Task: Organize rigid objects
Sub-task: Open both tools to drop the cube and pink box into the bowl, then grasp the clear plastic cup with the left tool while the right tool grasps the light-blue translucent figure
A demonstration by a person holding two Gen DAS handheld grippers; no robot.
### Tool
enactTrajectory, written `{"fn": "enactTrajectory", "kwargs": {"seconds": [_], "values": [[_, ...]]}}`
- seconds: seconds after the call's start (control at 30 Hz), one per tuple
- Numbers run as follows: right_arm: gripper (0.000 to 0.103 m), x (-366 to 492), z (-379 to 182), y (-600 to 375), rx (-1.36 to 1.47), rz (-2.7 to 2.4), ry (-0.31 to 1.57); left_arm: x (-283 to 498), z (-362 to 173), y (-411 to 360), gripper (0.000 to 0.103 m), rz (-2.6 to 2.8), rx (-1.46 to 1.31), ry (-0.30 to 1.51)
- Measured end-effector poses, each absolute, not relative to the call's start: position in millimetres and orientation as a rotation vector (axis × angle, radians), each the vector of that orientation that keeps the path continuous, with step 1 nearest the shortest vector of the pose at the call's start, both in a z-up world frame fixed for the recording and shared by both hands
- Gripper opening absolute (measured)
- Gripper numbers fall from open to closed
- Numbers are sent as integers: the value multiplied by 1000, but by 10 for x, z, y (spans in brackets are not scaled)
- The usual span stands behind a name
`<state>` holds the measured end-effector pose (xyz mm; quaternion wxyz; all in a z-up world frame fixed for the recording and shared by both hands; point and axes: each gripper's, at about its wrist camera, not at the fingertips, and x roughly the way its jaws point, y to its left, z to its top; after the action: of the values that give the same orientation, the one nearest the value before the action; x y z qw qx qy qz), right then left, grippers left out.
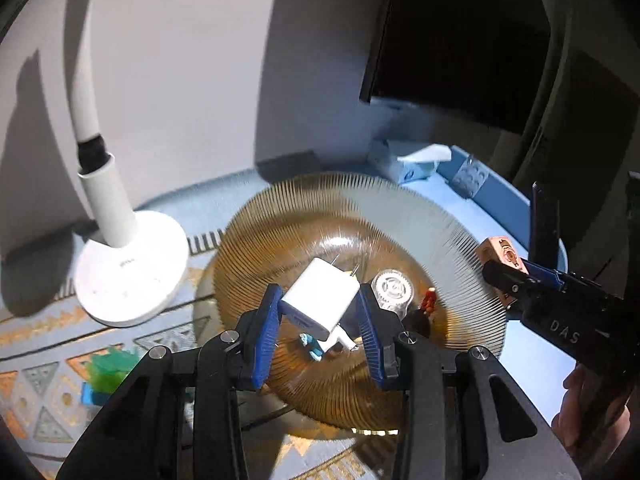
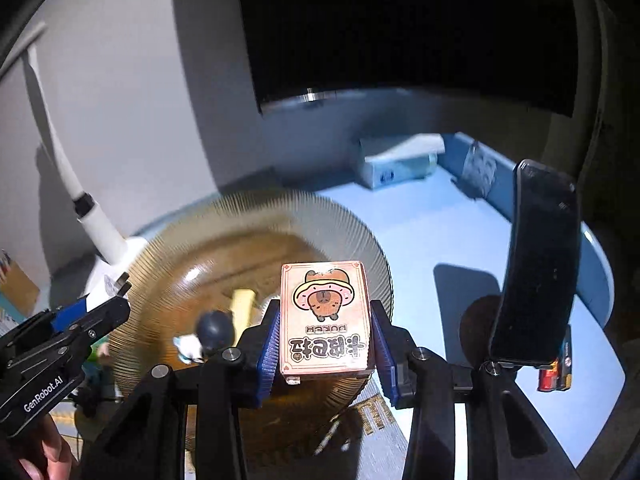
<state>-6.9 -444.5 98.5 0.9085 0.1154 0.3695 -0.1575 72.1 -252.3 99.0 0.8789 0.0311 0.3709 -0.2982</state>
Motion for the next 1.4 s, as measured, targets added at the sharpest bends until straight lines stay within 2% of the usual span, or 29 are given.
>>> {"fn": "enactTrajectory", "kwargs": {"seconds": [0.2, 0.23, 0.27, 0.3, 0.33, 0.77, 0.83, 0.93, 0.97, 1.17, 1.4], "values": [[42, 125, 816, -4630, 256, -351, 822, 826, 890, -2730, 35, -640, 86, 783], [44, 152, 808, -4667, 266, -347, 828, 831, 905, -2757, 42, -651, 91, 775], [55, 158, 815, -4691, 272, -352, 826, 819, 948, -2773, 49, -654, 99, 761], [61, 132, 851, -4720, 281, -362, 813, 818, 1000, -2777, 60, -646, 105, 750], [61, 66, 918, -4738, 288, -372, 788, 790, 1075, -2753, 70, -639, 107, 733], [64, -969, 1990, -4497, 358, -300, 553, -100, 2376, -1406, 76, -519, -52, 477], [68, -1123, 2151, -4330, 348, -276, 526, -284, 2517, -1177, 76, -472, -58, 452], [81, -1371, 2312, -4087, 357, -232, 479, -638, 2691, -732, 76, -397, -80, 410], [84, -1445, 2345, -4020, 361, -220, 464, -725, 2722, -600, 76, -374, -89, 401], [84, -1762, 2387, -3541, 360, -132, 444, -1230, 2722, 162, 78, -273, -160, 383], [84, -1799, 2139, -3101, 347, -62, 512, -1405, 2302, 483, 79, -224, -184, 451]]}}
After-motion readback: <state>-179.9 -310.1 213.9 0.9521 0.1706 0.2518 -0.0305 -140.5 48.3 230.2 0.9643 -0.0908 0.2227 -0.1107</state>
